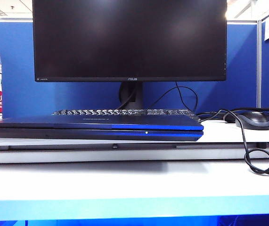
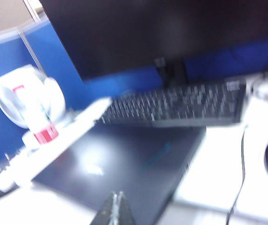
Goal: Close the lid of the black laptop.
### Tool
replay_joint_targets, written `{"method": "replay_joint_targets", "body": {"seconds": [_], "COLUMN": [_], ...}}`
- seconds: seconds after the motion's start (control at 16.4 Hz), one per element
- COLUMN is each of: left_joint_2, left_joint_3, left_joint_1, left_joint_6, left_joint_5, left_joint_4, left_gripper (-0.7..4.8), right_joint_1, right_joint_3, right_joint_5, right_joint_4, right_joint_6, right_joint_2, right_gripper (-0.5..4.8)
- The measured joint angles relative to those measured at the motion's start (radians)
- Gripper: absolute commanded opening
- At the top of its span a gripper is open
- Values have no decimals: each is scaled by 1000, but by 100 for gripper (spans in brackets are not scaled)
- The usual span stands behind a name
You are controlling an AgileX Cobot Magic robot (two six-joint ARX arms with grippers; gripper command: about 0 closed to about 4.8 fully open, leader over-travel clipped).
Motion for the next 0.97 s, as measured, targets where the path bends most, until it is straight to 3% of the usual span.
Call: {"method": "replay_joint_targets", "body": {"seconds": [0.49,0.97], "left_joint_2": [0,0], "left_joint_3": [-131,-134], "left_joint_1": [0,0], "left_joint_6": [-47,-66], "left_joint_5": [-2,-17], "left_joint_4": [48,57], "left_gripper": [-5,-5], "right_joint_1": [0,0], "right_joint_3": [-289,-357], "right_joint_5": [87,85], "right_joint_4": [225,217], "right_joint_6": [4,6], "right_joint_2": [-1,-1], "right_gripper": [-6,-7]}}
